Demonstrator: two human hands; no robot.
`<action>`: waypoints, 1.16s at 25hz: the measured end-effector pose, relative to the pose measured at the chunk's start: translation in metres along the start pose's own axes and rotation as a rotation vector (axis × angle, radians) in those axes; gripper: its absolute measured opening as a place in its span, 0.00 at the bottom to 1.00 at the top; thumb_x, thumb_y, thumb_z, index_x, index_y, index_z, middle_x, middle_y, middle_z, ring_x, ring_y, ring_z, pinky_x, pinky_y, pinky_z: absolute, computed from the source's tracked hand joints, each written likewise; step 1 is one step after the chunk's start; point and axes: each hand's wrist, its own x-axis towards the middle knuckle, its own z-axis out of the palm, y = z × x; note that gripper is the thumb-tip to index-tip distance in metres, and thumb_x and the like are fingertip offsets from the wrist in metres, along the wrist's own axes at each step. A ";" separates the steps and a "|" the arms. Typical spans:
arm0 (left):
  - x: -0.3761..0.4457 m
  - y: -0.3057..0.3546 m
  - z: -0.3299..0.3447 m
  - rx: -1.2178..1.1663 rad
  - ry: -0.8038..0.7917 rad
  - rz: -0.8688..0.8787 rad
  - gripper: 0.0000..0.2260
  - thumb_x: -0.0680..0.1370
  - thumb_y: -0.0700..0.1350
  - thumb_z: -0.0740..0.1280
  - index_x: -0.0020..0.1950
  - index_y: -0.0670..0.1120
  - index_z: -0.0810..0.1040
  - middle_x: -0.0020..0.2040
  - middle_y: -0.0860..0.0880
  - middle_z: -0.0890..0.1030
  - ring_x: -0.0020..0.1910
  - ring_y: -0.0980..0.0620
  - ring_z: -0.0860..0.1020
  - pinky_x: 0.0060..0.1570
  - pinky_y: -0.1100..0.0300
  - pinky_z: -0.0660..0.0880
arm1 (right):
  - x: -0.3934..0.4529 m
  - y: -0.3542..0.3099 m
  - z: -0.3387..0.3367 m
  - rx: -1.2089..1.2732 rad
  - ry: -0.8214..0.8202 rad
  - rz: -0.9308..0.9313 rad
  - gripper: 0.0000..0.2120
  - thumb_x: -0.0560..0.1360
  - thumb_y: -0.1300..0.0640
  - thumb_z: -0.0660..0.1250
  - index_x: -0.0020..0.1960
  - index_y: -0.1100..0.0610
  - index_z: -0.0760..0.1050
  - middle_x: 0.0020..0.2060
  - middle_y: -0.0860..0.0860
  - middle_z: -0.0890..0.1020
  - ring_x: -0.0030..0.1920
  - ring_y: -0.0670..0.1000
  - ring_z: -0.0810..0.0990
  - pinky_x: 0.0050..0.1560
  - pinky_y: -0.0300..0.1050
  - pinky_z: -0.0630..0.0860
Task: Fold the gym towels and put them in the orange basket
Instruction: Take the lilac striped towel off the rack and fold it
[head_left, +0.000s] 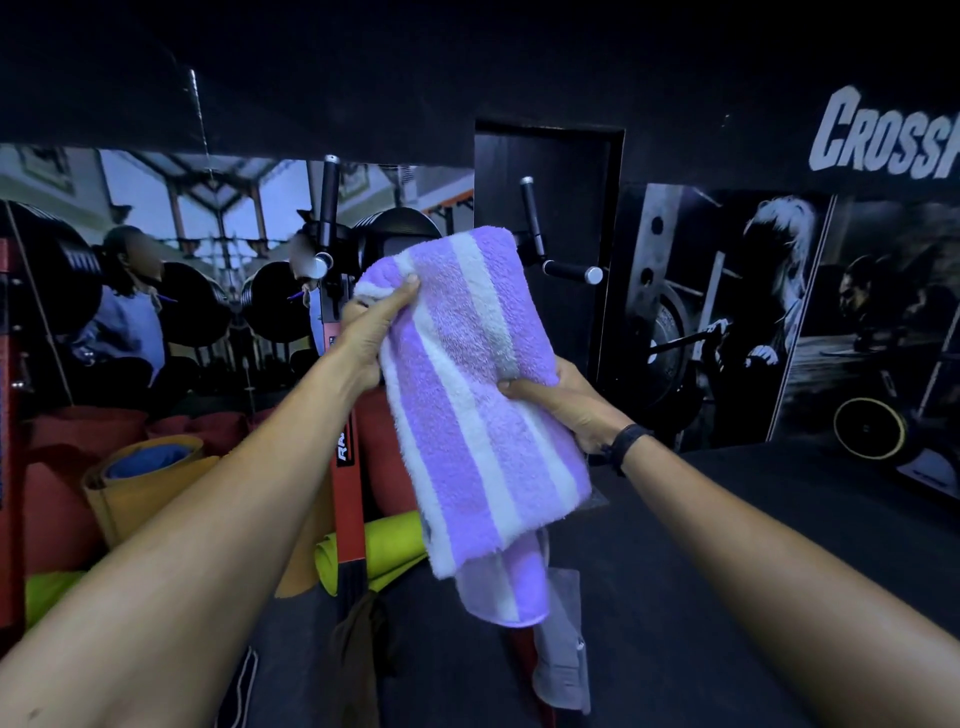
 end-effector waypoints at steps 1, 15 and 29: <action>0.001 0.005 -0.002 0.140 0.029 0.085 0.12 0.72 0.44 0.75 0.51 0.43 0.78 0.46 0.48 0.84 0.43 0.54 0.82 0.43 0.61 0.79 | 0.001 -0.004 -0.003 -0.068 0.026 -0.026 0.14 0.70 0.65 0.74 0.54 0.58 0.77 0.47 0.52 0.84 0.46 0.49 0.83 0.50 0.47 0.80; 0.020 0.007 -0.045 1.348 -0.185 0.261 0.19 0.74 0.56 0.70 0.59 0.45 0.76 0.54 0.45 0.80 0.55 0.45 0.77 0.57 0.54 0.73 | 0.011 -0.048 -0.062 -1.082 0.065 0.176 0.16 0.64 0.50 0.77 0.50 0.53 0.80 0.46 0.50 0.83 0.48 0.52 0.81 0.48 0.42 0.76; -0.070 -0.120 0.090 1.256 -0.712 0.193 0.18 0.73 0.54 0.71 0.59 0.47 0.75 0.55 0.47 0.78 0.56 0.46 0.77 0.60 0.51 0.73 | -0.221 -0.005 -0.134 -1.048 0.409 0.560 0.15 0.62 0.48 0.77 0.43 0.50 0.76 0.45 0.51 0.82 0.49 0.52 0.79 0.50 0.46 0.77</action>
